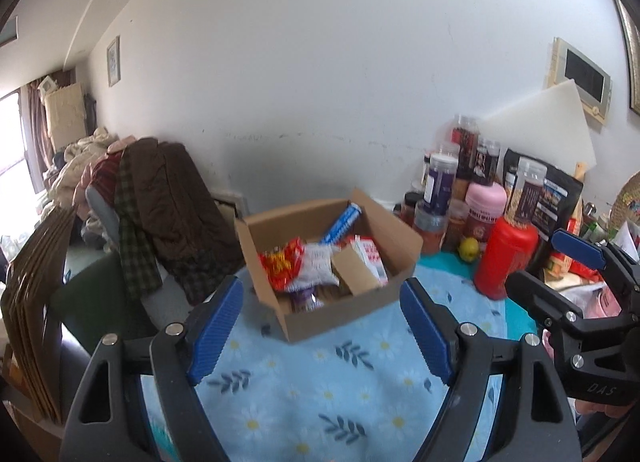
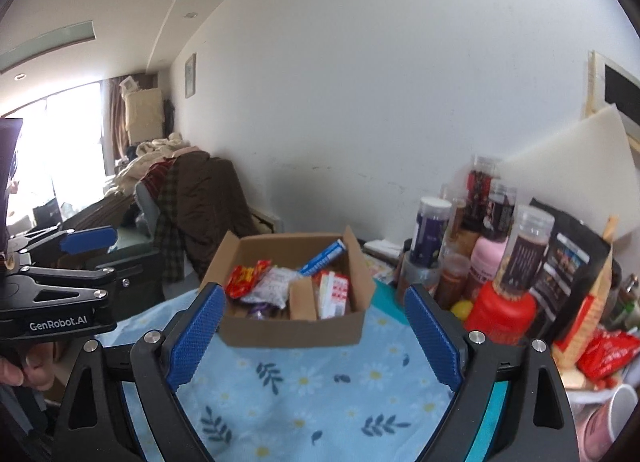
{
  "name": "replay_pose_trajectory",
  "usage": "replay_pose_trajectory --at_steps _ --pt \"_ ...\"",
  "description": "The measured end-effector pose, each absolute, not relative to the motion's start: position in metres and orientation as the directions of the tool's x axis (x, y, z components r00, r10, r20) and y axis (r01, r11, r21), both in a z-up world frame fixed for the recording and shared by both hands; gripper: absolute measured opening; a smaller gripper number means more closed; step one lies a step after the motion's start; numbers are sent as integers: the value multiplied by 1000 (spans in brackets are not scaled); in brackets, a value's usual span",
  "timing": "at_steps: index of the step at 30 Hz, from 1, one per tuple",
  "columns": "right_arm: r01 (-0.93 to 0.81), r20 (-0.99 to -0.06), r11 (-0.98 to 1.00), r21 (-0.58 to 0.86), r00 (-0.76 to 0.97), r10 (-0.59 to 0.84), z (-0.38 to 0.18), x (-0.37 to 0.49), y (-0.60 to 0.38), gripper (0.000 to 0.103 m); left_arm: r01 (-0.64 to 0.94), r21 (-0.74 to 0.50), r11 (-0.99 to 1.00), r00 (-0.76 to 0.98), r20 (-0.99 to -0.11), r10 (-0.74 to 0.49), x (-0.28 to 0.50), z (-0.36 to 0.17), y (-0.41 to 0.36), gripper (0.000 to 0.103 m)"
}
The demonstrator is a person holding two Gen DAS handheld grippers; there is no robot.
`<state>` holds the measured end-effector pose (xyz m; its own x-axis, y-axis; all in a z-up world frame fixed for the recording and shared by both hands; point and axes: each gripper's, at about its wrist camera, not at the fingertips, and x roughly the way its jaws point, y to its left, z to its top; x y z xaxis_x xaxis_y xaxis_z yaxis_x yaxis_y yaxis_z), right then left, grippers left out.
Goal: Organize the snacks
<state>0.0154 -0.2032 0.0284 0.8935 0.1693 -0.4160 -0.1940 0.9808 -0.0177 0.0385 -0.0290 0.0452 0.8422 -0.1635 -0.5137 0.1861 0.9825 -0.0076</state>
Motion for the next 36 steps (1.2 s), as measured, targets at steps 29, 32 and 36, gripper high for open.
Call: replay_pose_trajectory --at_steps 29,32,36 --pt "-277 -482 960 -28 846 230 7 9 -196 92 44 -59 997 838 -541 -69 8 16 -11 81" --pt "-277 -482 961 -21 845 233 7 9 -197 92 37 -57 998 840 -539 -62 7 17 -11 81" --pt "-285 -485 958 -17 841 241 7 8 -198 92 29 -62 998 839 -540 -58 6 18 -11 81"
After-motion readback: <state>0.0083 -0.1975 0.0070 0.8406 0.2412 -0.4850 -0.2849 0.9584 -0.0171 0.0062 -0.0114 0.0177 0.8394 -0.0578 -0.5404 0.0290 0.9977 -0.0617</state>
